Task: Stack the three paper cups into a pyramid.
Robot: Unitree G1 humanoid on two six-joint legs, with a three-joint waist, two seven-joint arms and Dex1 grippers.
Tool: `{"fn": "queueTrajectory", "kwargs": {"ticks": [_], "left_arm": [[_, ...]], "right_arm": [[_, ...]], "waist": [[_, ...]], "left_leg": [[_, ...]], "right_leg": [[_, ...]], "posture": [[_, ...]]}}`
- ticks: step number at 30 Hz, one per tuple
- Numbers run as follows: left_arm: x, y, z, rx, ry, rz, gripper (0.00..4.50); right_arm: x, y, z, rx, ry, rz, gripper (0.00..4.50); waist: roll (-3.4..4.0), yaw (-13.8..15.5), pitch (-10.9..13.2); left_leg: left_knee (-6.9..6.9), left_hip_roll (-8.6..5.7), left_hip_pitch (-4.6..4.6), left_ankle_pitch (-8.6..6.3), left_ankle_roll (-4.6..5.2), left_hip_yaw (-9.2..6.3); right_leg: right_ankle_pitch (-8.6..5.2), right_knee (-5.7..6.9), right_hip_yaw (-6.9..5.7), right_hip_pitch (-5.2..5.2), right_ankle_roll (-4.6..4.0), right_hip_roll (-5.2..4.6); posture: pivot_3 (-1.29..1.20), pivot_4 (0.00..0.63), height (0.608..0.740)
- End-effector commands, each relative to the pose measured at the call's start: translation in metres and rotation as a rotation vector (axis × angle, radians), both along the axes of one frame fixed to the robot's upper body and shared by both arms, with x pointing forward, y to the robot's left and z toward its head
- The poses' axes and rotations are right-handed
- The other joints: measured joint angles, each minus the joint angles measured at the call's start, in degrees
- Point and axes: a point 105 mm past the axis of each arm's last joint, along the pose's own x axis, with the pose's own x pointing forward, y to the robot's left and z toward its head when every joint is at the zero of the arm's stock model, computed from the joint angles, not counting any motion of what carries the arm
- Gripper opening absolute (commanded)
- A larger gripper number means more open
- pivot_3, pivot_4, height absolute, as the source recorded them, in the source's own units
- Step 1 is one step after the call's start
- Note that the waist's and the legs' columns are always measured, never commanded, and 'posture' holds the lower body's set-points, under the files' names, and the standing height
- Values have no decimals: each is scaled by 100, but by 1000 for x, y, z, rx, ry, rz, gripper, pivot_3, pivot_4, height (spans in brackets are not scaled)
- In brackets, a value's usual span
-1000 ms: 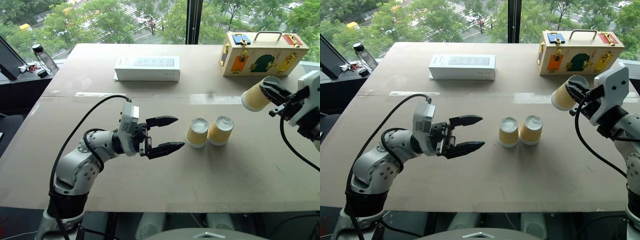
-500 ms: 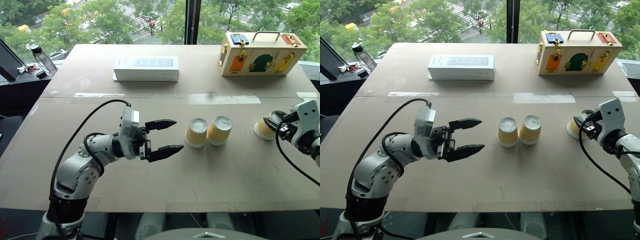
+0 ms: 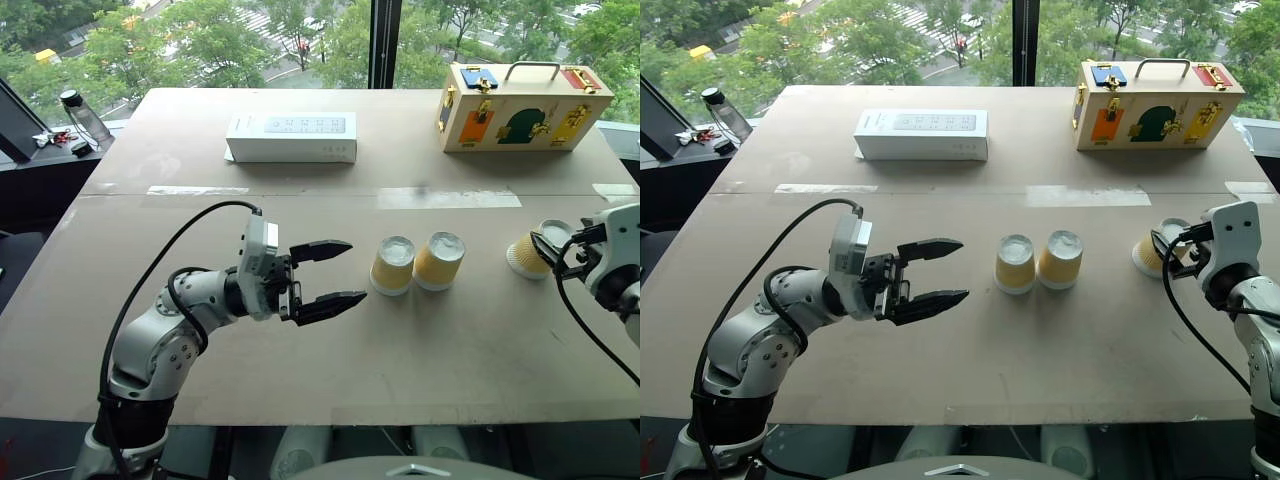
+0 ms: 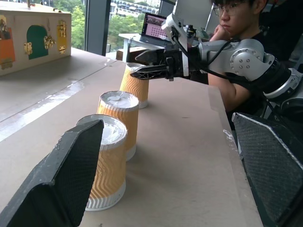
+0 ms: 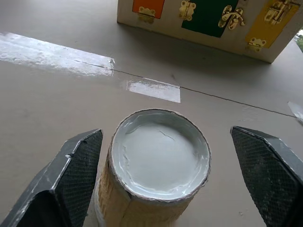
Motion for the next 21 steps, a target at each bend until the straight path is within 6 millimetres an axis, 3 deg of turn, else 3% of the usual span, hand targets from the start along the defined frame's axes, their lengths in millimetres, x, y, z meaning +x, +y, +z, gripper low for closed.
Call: {"fn": "queueTrajectory", "kwargs": {"ticks": [1,2,3,5,7,10,16,19,21], "left_arm": [[-4,-2,8,-8,-43,-22,4500],[-4,-2,7,-7,-42,-23,4500],[-4,-2,7,-7,-40,-23,4500],[-6,-1,8,-5,-38,-25,4500],[-7,2,8,-1,-37,-24,4500],[-3,6,10,-3,-70,23,4500],[0,26,14,-107,-110,95,4500],[-3,49,7,-115,-55,112,4500],[-6,57,2,-106,-27,113,4500]], "right_arm": [[1,-4,9,59,-33,-17,4246],[1,-3,10,71,-39,-8,3747],[1,-2,12,70,-46,-2,3564],[1,0,18,53,-68,7,2608],[0,6,28,48,-101,43,2187],[-5,29,50,65,-173,186,2187],[-22,109,98,121,-252,597,2187],[-32,147,104,83,-208,786,2187],[-36,158,103,74,-173,839,2187]], "waist": [[1,0,1],[1,-3,1],[2,-4,1],[2,-4,1],[2,-3,1],[5,-13,3],[8,-17,5],[7,-13,6],[9,-16,7]], "left_leg": [[0,0,0,0,0,0],[0,0,0,0,0,0],[0,0,0,0,0,-1],[0,0,0,0,0,0],[0,0,0,0,0,0],[-1,0,0,0,0,0],[-1,3,2,0,0,-4],[-6,3,-1,0,0,-7],[-6,3,-5,0,0,-9]], "right_leg": [[0,0,0,0,0,0],[0,0,0,0,0,0],[0,0,0,0,0,0],[0,1,0,0,0,0],[0,1,0,0,0,0],[0,0,0,0,0,0],[0,0,-3,0,0,0],[-1,-3,-8,-1,-1,1],[-1,-8,-10,-2,-1,1]], "posture": [[0,150,740],[0,150,740],[0,150,740],[0,150,740],[0,150,740],[0,150,740],[0,150,740],[0,150,740],[0,150,740]]}}
